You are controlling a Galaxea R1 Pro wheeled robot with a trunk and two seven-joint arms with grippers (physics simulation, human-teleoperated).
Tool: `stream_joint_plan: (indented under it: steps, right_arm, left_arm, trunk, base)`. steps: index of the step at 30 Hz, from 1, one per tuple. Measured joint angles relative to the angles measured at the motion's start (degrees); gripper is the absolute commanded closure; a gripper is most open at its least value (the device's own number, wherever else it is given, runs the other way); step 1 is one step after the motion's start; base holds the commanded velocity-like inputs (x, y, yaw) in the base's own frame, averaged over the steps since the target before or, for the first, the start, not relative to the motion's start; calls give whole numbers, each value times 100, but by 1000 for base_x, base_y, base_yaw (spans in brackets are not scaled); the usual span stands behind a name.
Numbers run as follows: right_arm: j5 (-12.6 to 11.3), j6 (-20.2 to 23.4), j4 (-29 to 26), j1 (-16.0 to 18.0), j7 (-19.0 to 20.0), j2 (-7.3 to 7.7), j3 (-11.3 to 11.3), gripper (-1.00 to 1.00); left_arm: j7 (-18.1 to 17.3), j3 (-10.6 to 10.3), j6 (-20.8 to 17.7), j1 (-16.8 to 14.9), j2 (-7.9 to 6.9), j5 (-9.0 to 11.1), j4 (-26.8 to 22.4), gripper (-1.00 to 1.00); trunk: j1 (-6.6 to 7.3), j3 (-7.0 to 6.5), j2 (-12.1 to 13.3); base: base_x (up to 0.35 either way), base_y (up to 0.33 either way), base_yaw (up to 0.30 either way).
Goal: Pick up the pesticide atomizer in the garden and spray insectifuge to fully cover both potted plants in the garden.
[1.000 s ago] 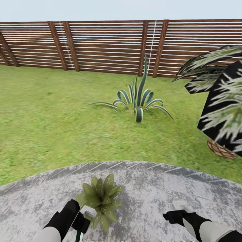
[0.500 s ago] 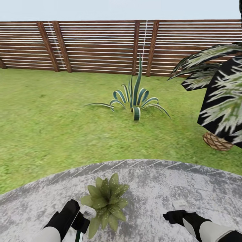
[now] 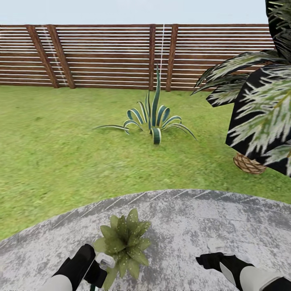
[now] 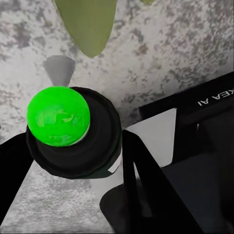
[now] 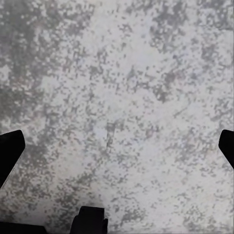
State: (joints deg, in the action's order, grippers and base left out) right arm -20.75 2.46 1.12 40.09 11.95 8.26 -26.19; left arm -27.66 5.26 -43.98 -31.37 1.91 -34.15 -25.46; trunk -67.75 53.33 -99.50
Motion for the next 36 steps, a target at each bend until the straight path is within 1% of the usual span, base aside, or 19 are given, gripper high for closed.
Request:
stream_joint_plan:
  steps: [10,18,23,29,36]
  right_arm:
    - [0,-1,1,1,0,0,0,-100]
    - [0,-2,1,0,-1,0,0,-100]
    - [0,-2,2,1,-1,0,0,-100]
    - [0,-2,2,1,0,0,0,-100]
    - [0,-2,2,1,-1,0,0,-100]
  left_arm:
    - [7,-10,3,1,-14,-3,-2,100]
    - [0,-20,-3,0,-13,-5,17,100]
    - [-6,-20,-4,1,-14,-4,16,100]
    - [-9,-20,-13,1,-14,-3,16,100]
    - [-8,-20,-11,1,-14,-4,5,100]
  trunk:
    - [2,0,0]
    - [1,0,0]
    - [1,0,0]
    - [-2,0,0]
    - [1,0,0]
  base:
    - [-1,129,0]
    - [4,10,-102]
    - [-1,0,-18]
    - [-181,0,-1]
    - [-32,0,0]
